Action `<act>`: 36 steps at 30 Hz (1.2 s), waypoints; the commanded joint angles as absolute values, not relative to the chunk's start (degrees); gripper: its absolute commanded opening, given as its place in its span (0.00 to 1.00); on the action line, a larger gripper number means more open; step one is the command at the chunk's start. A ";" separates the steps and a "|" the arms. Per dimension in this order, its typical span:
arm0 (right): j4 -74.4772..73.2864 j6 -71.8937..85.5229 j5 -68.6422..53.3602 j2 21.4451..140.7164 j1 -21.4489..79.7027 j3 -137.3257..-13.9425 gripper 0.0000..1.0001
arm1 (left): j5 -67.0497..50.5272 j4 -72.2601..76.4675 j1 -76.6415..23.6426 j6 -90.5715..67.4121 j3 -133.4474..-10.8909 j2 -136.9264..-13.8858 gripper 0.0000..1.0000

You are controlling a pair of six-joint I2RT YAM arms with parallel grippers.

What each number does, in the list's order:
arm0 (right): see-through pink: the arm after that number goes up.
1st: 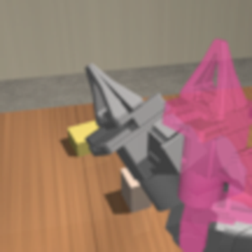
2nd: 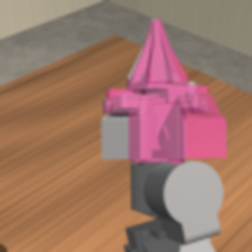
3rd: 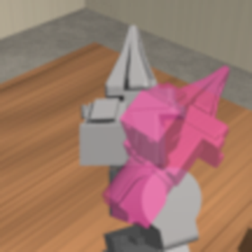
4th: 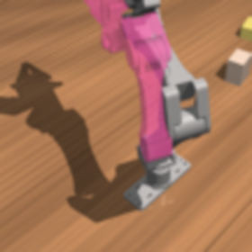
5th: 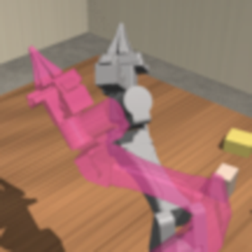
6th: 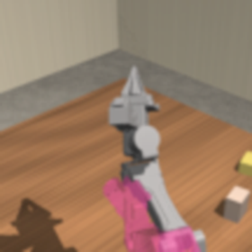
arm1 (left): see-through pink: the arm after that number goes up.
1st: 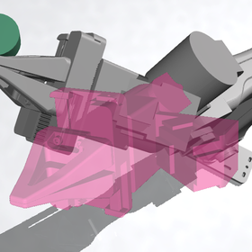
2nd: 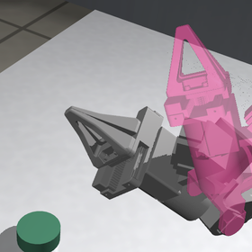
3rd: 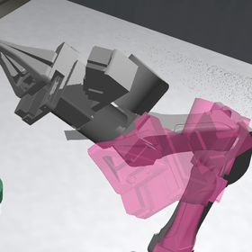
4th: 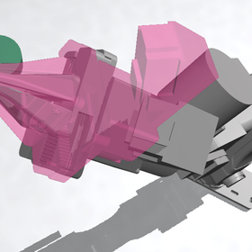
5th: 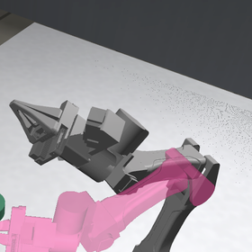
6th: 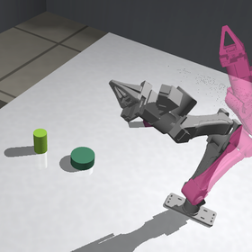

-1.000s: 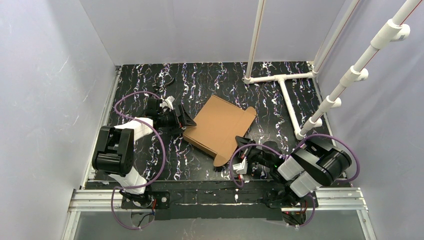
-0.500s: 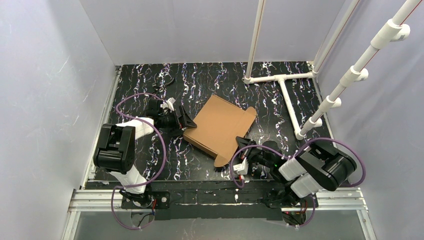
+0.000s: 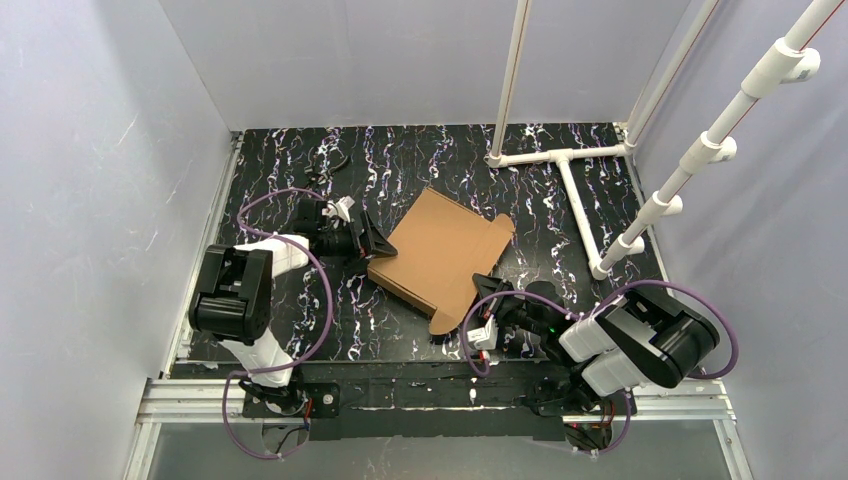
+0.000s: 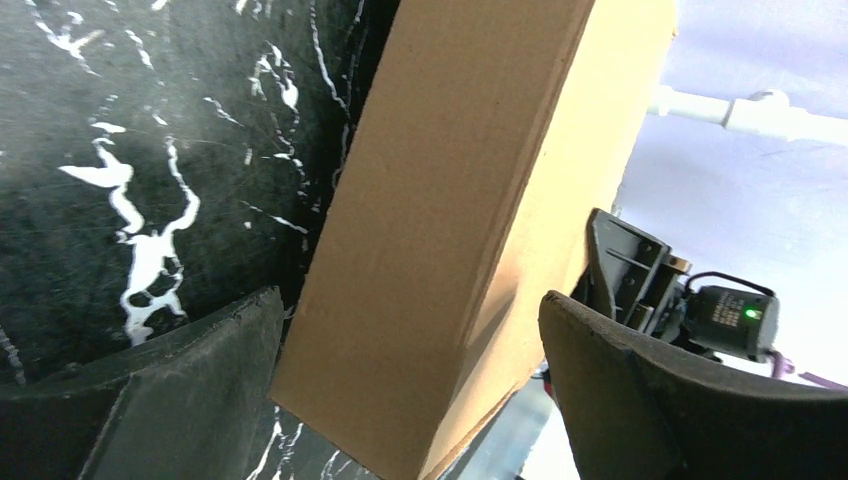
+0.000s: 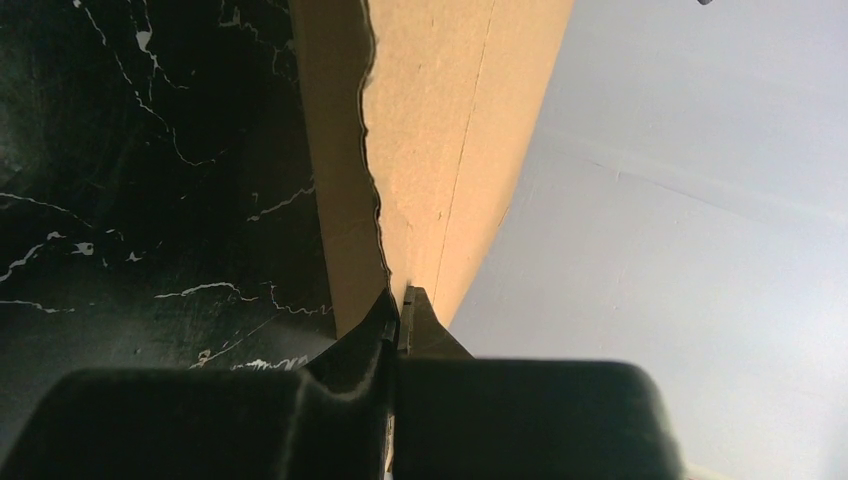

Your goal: Fold the paper box

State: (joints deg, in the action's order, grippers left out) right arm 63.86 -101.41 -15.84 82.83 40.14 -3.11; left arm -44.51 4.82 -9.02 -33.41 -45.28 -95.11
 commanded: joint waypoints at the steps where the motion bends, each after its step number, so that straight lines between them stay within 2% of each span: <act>1: 55.33 -100.25 -16.88 83.10 39.90 -2.19 0.01 | -50.55 7.74 -10.11 -36.93 -46.14 -96.01 0.98; 8: 56.22 -99.61 -16.78 82.88 39.90 -2.27 0.01 | -55.12 11.56 -11.52 -41.93 -45.90 -96.77 0.96; 14: 57.73 -98.48 -16.66 82.79 39.90 -2.45 0.01 | -55.25 12.04 -13.44 -45.21 -47.14 -96.81 0.73; 16: 58.26 -98.07 -16.54 82.66 39.90 -2.51 0.01 | -54.95 12.10 -13.79 -45.62 -47.35 -96.85 0.60; 18: 59.18 -97.48 -16.46 82.29 39.90 -2.47 0.18 | -54.41 12.13 -13.80 -45.76 -47.50 -96.43 0.42; 21: 60.98 -96.24 -16.07 80.35 39.86 -2.30 0.56 | -53.82 12.13 -13.28 -45.70 -47.94 -95.01 0.25; 23: 61.95 -94.35 -15.65 77.74 39.67 -2.29 0.75 | -53.60 12.13 -11.89 -45.66 -48.34 -93.10 0.19; 26: 64.77 -92.21 -14.94 74.69 39.55 -1.65 0.93 | -53.50 11.93 -8.37 -45.76 -49.17 -88.92 0.16; 28: 66.79 -91.67 -14.74 73.63 39.55 -0.85 0.98 | -53.70 9.82 -6.04 -45.07 -50.53 -86.22 0.16; 33: 67.47 -86.54 -12.00 72.03 39.55 -1.87 0.98 | -44.51 -15.23 -3.69 -28.75 -61.35 -80.85 0.16; 36: 62.01 -80.79 -7.84 71.72 39.55 -6.28 0.98 | -37.83 -22.62 -3.07 -23.26 -65.81 -79.07 0.15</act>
State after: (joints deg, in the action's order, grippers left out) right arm 62.96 -89.60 -12.73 72.84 39.51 -1.50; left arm -44.42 -6.94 -3.29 -34.92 -59.33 -84.31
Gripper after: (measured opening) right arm 0.983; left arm 0.568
